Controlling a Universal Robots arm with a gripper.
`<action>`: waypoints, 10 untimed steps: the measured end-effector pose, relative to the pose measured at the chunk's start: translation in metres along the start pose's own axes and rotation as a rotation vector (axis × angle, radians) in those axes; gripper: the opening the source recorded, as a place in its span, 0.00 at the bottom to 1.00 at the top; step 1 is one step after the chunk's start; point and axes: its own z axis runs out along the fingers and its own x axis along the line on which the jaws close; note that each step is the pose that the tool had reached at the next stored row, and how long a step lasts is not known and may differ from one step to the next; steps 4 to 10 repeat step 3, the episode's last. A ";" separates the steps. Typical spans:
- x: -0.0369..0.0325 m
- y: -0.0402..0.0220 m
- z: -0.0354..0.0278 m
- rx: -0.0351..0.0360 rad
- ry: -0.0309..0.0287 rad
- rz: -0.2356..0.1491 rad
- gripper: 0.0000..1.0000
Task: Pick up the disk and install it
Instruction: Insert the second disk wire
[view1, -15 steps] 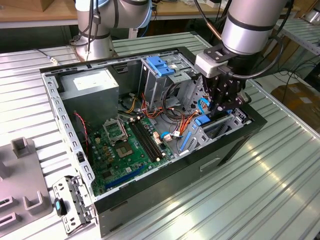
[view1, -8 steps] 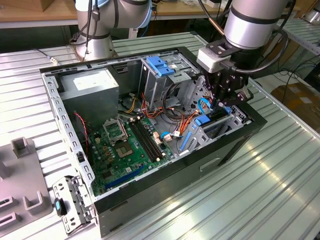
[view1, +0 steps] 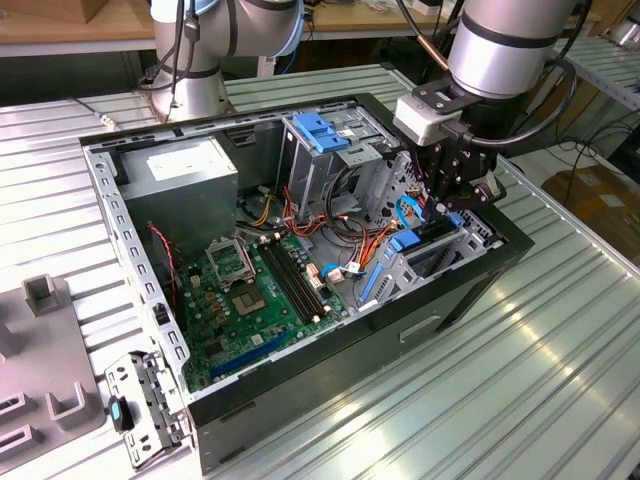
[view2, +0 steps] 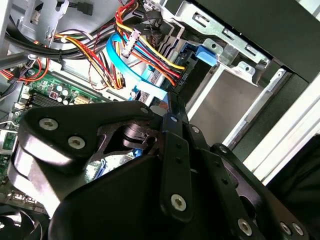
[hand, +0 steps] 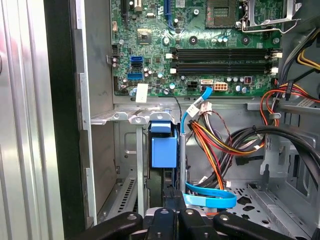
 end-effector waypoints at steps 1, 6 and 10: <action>0.0000 0.0000 0.0000 0.0000 0.0000 0.000 0.11; 0.0000 0.0000 0.0000 0.0000 0.0000 0.000 0.11; 0.0000 0.0000 0.0000 0.0000 0.0000 0.000 0.11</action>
